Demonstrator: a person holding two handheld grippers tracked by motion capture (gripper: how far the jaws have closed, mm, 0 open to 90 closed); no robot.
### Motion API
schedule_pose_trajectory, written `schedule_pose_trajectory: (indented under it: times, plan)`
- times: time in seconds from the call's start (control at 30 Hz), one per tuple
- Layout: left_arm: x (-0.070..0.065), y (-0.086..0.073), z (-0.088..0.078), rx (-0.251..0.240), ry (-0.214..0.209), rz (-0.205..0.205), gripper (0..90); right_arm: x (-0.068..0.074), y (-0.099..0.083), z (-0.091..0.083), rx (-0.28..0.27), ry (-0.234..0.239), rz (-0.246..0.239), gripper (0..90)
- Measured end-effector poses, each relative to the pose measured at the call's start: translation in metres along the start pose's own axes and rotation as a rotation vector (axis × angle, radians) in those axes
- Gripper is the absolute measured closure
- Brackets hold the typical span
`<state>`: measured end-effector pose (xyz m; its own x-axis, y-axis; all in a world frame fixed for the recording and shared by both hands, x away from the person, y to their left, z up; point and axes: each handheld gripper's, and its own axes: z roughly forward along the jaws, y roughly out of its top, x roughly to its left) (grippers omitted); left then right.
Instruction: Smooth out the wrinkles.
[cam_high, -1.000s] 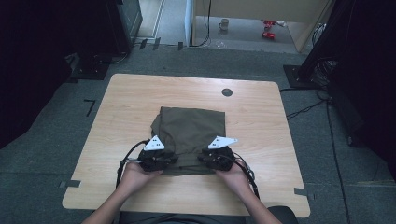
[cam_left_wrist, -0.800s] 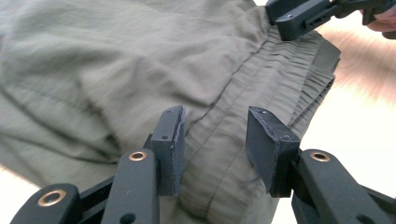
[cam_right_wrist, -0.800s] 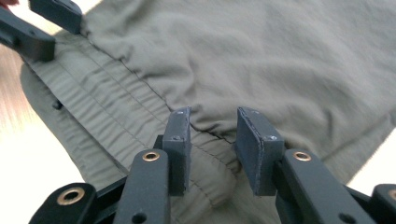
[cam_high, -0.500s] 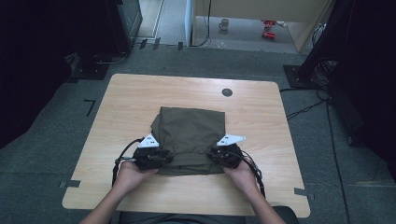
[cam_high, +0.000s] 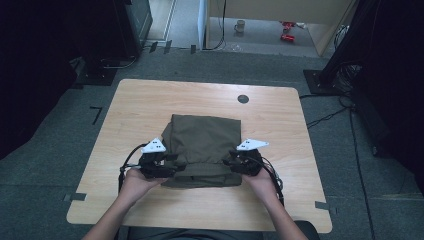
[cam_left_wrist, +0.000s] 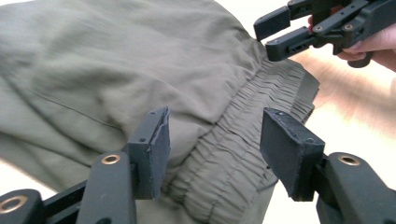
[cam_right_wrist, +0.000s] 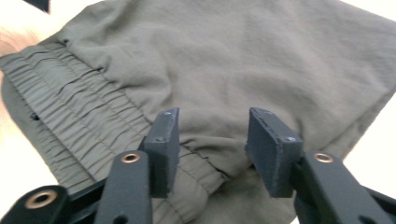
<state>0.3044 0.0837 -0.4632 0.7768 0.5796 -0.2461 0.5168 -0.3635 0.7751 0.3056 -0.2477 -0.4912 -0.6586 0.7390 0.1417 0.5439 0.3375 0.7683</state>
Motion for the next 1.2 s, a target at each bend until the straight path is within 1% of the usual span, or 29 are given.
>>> schedule_pose_trajectory:
  times: [0.1,0.17,0.3,0.4,0.57,0.77,0.83,1.07,1.2]
  plan:
    - [0.004,0.001,-0.006,-0.010,0.019,0.001,41.7,0.000,0.000,-0.001,-0.005,-0.022,-0.018,49.3]
    - [0.008,0.000,-0.008,-0.009,0.038,0.005,41.0,-0.001,0.000,-0.003,-0.013,-0.032,-0.020,46.4]
    - [0.014,-0.001,-0.013,-0.009,0.081,0.023,40.0,-0.005,0.000,-0.005,-0.020,-0.036,0.008,41.4]
    - [0.019,-0.002,-0.016,-0.007,0.107,0.025,39.6,-0.010,0.000,-0.009,-0.034,-0.043,0.026,39.3]
    - [0.028,-0.004,-0.020,-0.007,0.126,0.008,39.4,-0.018,0.000,-0.013,-0.046,-0.060,0.049,38.1]
    - [0.038,-0.007,-0.023,0.001,0.158,-0.004,39.1,-0.025,0.000,-0.018,-0.063,-0.076,0.055,37.8]
    - [0.042,-0.008,-0.025,-0.001,0.166,-0.010,38.9,-0.027,-0.001,-0.019,-0.071,-0.077,0.065,37.8]
    - [0.058,-0.014,-0.031,0.009,0.219,-0.028,38.6,-0.037,-0.004,-0.022,-0.085,-0.096,0.085,37.2]
    - [0.068,-0.018,-0.035,0.007,0.239,-0.044,38.5,-0.045,-0.007,-0.021,-0.089,-0.109,0.093,37.2]
